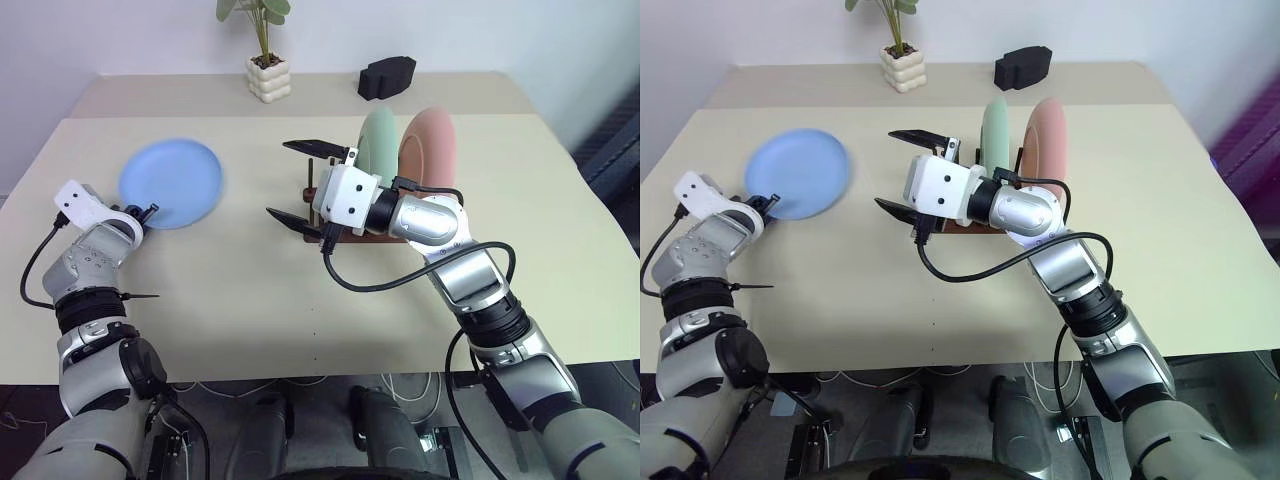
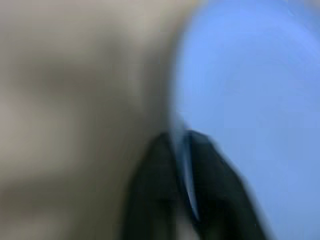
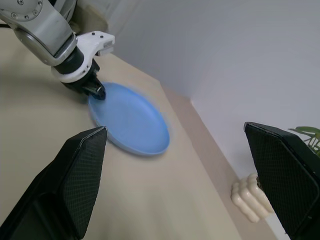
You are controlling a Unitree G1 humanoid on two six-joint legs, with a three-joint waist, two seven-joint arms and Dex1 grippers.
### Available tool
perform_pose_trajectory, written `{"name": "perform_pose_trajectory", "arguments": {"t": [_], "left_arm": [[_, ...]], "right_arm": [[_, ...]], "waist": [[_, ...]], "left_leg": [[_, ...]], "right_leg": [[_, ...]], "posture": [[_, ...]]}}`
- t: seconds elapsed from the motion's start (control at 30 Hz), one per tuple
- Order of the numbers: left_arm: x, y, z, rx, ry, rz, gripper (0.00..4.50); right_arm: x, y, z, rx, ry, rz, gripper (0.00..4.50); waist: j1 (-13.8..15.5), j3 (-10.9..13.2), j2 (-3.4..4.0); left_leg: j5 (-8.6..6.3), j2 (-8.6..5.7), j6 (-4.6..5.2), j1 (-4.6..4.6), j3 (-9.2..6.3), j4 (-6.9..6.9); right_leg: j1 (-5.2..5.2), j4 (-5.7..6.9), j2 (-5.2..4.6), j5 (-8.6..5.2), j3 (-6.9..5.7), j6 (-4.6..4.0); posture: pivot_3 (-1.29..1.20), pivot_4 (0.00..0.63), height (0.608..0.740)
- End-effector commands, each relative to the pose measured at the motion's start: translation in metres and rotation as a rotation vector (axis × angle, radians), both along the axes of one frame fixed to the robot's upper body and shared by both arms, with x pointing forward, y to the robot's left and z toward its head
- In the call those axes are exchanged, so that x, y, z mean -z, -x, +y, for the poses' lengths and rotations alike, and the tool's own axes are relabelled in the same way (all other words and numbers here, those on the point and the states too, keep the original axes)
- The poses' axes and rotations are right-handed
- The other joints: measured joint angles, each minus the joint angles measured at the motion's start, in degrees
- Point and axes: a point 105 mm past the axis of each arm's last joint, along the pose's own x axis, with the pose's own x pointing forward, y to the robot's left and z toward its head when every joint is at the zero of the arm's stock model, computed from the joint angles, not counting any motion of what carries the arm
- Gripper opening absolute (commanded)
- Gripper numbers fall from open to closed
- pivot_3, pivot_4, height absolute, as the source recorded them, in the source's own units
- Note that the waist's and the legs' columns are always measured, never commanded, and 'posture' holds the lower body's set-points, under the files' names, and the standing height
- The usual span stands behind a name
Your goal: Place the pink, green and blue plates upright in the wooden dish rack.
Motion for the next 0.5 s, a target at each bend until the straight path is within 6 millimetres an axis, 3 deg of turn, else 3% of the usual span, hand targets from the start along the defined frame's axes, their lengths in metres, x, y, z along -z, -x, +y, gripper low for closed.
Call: {"name": "perform_pose_trajectory", "arguments": {"t": [0.03,0.17,0.3,0.5], "left_arm": [[-0.035,-0.002,-0.002,0.011,-0.079,-0.149,0.03],[-0.091,0.006,-0.017,0.031,-0.264,-0.336,0.03],[-0.151,0.021,-0.065,0.159,-0.506,-0.511,0.03],[-0.185,0.037,-0.118,0.283,-0.751,-0.587,0.03]], "right_arm": [[-0.004,-0.003,-0.004,0.024,-0.006,-0.039,4.5],[0.002,-0.006,-0.005,0.037,0.038,-0.068,4.5],[0.002,-0.006,-0.003,0.036,0.056,-0.112,4.5],[-0.002,-0.01,0.002,0.056,0.061,-0.192,4.5]], "waist": [[0.0,0.0,-0.02],[0.0,0.0,-0.04],[0.1,0.0,-0.04],[-0.1,0.0,-0.03]], "left_leg": [[0.0,0.0,-0.01,0.0,-0.01,0.0],[0.01,0.01,-0.02,-0.09,-0.01,0.0],[0.03,0.0,-0.07,-0.27,-0.01,0.0],[0.03,-0.03,-0.06,-0.24,0.04,-0.01]], "right_leg": [[0.0,0.0,0.0,0.01,0.0,0.0],[-0.06,-0.02,-0.03,0.02,0.01,0.0],[-0.26,-0.01,-0.03,0.07,0.02,0.01],[-0.25,0.0,0.0,0.09,0.07,0.01]], "posture": [[0.0,0.15,0.736],[0.0,0.15,0.736],[0.0,0.15,0.736],[0.0,0.15,0.736]]}}
